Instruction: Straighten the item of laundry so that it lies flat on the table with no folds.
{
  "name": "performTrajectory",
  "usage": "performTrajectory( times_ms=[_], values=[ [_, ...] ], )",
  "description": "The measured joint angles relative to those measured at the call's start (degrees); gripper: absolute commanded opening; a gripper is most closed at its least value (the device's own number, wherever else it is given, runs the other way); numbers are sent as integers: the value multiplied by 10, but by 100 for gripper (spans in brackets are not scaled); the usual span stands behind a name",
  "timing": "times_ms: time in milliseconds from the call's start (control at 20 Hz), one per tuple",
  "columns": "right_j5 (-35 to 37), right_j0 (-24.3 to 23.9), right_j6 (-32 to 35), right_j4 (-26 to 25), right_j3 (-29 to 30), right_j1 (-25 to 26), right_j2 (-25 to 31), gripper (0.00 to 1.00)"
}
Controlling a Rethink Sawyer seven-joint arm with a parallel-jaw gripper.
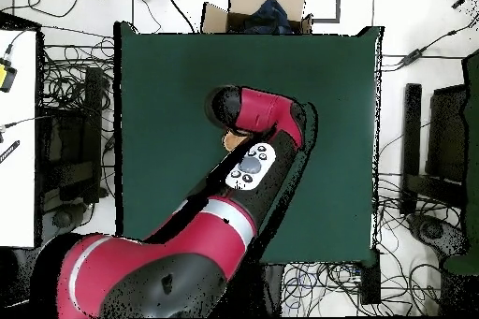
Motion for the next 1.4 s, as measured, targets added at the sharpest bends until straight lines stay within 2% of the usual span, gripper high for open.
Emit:
performTrajectory(
  times_ms=[600,1400],
  values=[
    [0,-18,0,-94,-41,2,-43,0],
    [0,-37,0,-151,-57,2,-43,0]
  ],
)
